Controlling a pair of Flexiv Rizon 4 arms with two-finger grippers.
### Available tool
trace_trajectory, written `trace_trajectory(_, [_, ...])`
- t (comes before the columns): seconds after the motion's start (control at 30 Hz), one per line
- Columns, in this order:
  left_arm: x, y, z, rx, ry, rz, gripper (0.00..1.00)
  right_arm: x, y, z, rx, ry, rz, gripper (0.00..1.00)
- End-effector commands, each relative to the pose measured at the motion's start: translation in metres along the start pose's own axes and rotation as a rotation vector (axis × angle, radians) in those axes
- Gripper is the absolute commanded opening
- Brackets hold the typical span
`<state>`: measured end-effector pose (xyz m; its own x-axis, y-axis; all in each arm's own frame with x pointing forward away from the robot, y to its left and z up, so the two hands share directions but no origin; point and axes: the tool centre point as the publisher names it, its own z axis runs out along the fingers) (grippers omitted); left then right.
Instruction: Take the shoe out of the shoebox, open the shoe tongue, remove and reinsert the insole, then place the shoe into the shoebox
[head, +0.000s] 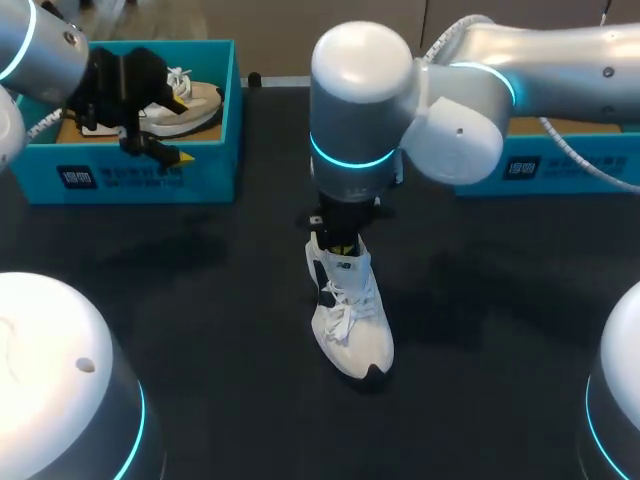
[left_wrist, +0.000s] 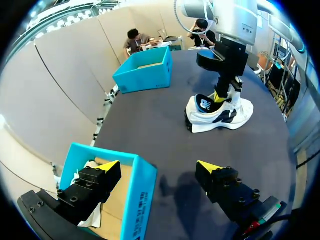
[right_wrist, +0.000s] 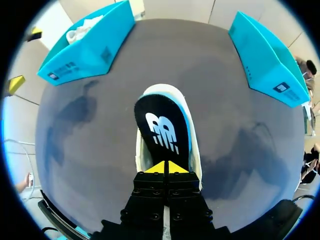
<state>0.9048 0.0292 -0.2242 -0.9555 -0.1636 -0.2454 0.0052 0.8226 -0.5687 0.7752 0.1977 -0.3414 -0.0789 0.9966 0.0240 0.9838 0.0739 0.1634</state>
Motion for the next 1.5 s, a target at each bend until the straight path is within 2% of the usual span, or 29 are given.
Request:
trace_trajectory(0.03, [0.001,0.000,-0.001,-0.004,-0.001,0.000,1.00,0.000,-0.005,0.004,-0.007,-0.008,0.003,0.00])
trace_trajectory(0.3, [0.001,0.000,-0.001,-0.004,-0.001,0.000,1.00,-0.010,-0.011,0.011,-0.019,-0.078,0.000,0.00])
trace_trajectory(0.6, [0.001,0.000,-0.001,-0.004,-0.001,0.000,1.00,-0.011,-0.012,0.031,0.017,-0.092,-0.023,0.00])
trace_trajectory(1.2, [0.001,0.000,-0.001,-0.004,-0.001,0.000,1.00,-0.014,-0.018,0.060,0.047,-0.059,-0.007,0.00])
trace_trajectory(1.3, [0.001,0.000,-0.001,-0.004,-0.001,0.000,1.00,-0.014,-0.018,0.059,0.054,-0.050,-0.010,0.00])
trace_trajectory(1.5, [0.001,0.000,-0.001,-0.004,-0.001,0.000,1.00,-0.012,-0.013,0.036,0.015,-0.068,-0.020,0.00])
